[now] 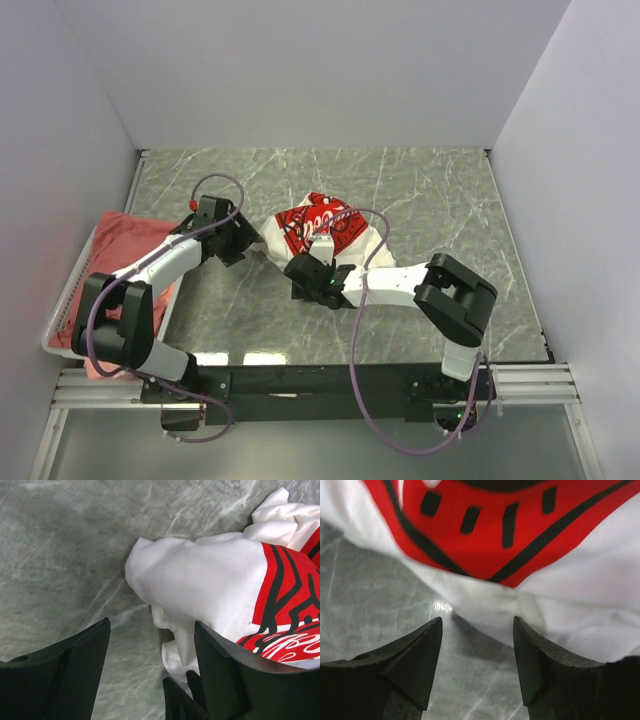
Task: Fold and stack the t-shirts
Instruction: Flatten the tshirt out
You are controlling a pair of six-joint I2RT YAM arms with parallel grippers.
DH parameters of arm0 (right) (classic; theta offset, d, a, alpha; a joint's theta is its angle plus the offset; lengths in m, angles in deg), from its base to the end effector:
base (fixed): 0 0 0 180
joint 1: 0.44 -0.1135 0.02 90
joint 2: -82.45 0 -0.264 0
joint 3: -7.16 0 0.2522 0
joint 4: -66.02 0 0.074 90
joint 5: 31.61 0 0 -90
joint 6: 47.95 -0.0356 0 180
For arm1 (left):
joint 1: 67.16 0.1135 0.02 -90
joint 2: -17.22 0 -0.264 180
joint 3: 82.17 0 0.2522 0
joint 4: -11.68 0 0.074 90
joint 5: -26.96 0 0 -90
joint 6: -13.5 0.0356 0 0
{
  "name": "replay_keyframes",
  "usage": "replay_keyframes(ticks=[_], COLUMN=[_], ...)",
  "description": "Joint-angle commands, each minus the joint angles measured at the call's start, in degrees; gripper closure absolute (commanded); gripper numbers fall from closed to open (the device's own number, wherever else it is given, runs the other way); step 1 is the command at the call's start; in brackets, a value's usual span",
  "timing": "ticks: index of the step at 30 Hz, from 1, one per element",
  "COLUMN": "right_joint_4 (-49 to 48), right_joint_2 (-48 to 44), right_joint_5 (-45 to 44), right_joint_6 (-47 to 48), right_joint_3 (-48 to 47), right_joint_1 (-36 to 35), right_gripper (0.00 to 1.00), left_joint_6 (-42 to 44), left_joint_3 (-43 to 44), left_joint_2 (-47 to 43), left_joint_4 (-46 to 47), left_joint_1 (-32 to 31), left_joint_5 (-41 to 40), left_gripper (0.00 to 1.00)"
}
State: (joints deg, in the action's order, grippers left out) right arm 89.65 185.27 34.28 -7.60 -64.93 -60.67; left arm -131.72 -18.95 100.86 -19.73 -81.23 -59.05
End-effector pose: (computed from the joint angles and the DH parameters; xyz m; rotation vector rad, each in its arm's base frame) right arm 0.1901 0.3030 0.1555 -0.0579 2.4346 0.3412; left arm 0.2853 -0.0741 0.2018 -0.8746 2.4182 -0.5794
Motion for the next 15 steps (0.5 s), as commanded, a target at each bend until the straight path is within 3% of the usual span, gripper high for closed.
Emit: replay_keyframes(ticks=[1,3,6,8,10,12,15], right_joint_4=[1.0,1.6,2.7,4.2,5.9,7.3,9.5], right_joint_2=[2.7,3.8,5.0,5.1,4.0,1.9,-9.1], right_joint_5=[-2.3,-2.6,-3.2,-4.3,-4.6,-5.7,-6.1], right_joint_6=[1.2,2.0,2.7,2.7,2.7,2.6,3.5], right_joint_3=[-2.6,-3.9,-4.8,-5.0,-4.7,-3.2,-0.3], right_joint_1=[1.8,1.8,1.7,2.0,2.5,3.6,6.2], right_gripper=[0.34,0.35,0.45,0.75,1.0,1.0,1.0], left_joint_6=[0.3,0.4,0.5,0.5,0.4,0.3,0.4], left_joint_3=[2.1,2.1,1.8,1.8,1.6,1.6,1.3], left_joint_2=[0.7,1.2,1.7,1.7,1.8,1.9,1.9], left_joint_4=[1.9,2.2,2.7,2.9,3.1,3.1,3.4], left_joint_1=[-0.2,-0.1,-0.2,-0.1,-0.1,-0.1,-0.2], left_joint_5=[-0.7,-0.5,-0.3,-0.2,-0.1,-0.1,-0.2], left_gripper=[0.26,0.25,0.24,0.24,0.24,0.25,0.25])
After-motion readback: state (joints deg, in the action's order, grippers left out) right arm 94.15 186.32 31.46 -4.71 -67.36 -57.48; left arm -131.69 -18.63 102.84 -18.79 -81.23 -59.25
